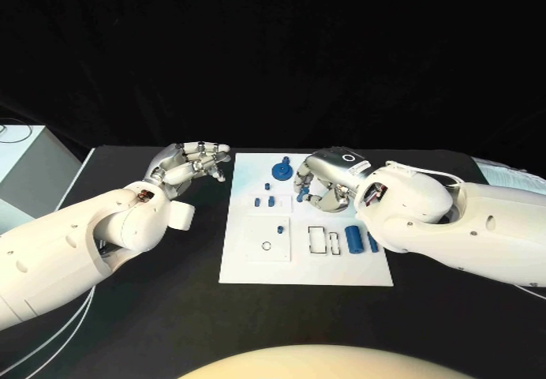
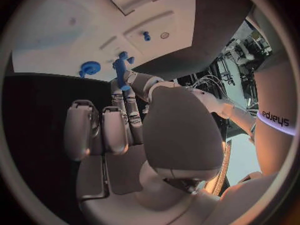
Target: Assemble the parts on the task board
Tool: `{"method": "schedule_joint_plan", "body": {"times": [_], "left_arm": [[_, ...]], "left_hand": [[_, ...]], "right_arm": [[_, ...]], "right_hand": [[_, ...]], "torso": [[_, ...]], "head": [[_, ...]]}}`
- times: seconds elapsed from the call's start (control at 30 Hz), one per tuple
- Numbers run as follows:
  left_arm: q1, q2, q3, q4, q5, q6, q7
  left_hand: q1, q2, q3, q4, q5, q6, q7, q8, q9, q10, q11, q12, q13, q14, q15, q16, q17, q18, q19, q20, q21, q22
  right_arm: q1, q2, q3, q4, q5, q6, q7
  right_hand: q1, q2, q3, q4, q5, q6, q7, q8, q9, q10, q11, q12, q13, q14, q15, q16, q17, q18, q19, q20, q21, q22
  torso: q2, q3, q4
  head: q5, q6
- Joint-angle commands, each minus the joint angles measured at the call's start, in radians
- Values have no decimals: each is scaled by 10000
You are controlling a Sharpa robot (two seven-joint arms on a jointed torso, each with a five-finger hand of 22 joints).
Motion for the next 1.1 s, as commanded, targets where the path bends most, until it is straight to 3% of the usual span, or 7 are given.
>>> {"method": "schedule_joint_plan", "body": {"times": [0.03,0.33,0.53,1.1], "left_arm": [[1,35,8,29,87,1,61],[1,64,8,45,97,15,58],[1,67,8,59,109,19,51],[1,81,8,60,117,40,45]], "left_hand": [[54,14,-44,13,34,31,24,56,-9,-50,-19,45,-11,31,-13,-57,-10,142,65,-19,-44,-16],[61,35,-52,37,34,26,24,60,-14,-52,-20,48,-16,40,-14,-62,-14,142,81,-21,-61,-29],[61,35,-52,37,34,26,24,60,-14,-52,-20,48,-16,40,-14,-62,-14,142,81,-21,-61,-29],[61,35,-52,37,34,26,24,60,-14,-52,-20,48,-16,40,-14,-62,-14,142,81,-21,-61,-29]], "right_arm": [[-87,249,-47,126,-104,-33,81],[-560,1016,-217,-10,-313,-55,218],[-914,1363,-286,-289,-358,-29,299],[-1393,1723,-368,-592,-493,-72,324]], "right_hand": [[319,342,101,-94,46,34,53,44,16,649,-552,57,411,175,-65,64,1,-201,113,-61,23,59],[312,339,123,-111,67,31,58,42,21,651,-548,45,417,170,-65,56,-24,-194,100,-62,-7,32],[300,335,148,-131,97,25,63,39,27,652,-544,29,426,165,-62,48,-47,-188,91,-62,-28,15],[283,331,174,-152,127,18,68,35,35,654,-539,12,436,160,-59,41,-66,-185,84,-60,-41,6]], "torso": [[-3,-1,-11],[-25,-27,20],[-11,-22,10],[-4,-12,14]], "head": [[61,-14],[210,-61],[300,-107],[514,-349]]}}
